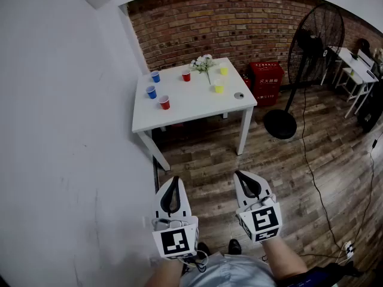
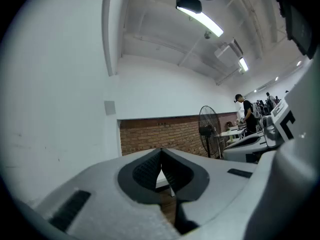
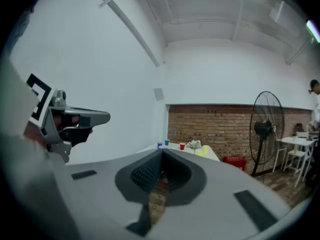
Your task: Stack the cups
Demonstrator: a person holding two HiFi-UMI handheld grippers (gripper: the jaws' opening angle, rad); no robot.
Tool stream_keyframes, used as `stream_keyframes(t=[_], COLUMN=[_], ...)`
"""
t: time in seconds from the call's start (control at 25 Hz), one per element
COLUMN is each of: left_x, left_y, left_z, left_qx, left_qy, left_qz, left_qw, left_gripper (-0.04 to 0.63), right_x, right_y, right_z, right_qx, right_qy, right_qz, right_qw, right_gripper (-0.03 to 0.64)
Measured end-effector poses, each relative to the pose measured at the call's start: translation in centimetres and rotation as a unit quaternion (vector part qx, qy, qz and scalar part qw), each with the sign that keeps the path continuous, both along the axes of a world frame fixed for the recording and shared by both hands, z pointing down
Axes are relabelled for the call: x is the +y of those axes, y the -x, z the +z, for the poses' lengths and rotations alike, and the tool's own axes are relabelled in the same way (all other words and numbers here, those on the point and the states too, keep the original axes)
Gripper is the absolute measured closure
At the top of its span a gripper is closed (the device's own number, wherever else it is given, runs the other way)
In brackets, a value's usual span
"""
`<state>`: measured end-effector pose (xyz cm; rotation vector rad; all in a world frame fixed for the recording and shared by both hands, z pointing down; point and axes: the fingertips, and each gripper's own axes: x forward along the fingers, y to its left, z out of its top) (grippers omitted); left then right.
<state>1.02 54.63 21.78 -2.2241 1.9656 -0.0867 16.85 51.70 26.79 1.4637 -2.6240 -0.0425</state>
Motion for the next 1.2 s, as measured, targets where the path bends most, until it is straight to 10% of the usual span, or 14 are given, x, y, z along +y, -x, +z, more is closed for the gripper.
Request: stream_keyframes(t=[0.4,0.52,1.2], left_x=[-0.2,-0.5,-7.5], left_y=[-2.3,-3.4,-3.4], left_z=[0.7,1.1,3.4], left_qx=[-0.002,-0.005,-0.015], left_qy=[0.011,0.014,0.036], left_qz=[-0.013,-0.016,-0.049], left_qw=[0.9999,0.9998,0.998], left_gripper=[0.586,0.586,0.586], right_x=[-0.8,-1.0,-9.5], right_y=[-2.3,-3.0,-3.9], right_z=[0.8,0.8,3.7], right_qx=[-0.013,-0.02,-0.009], right_qy=[0.007,0.011,0.028], right_qz=[-0.009,-0.035,-0.046], right_qw=[1.0,0.999,0.999], right_gripper=[0.612,0.42,0.477])
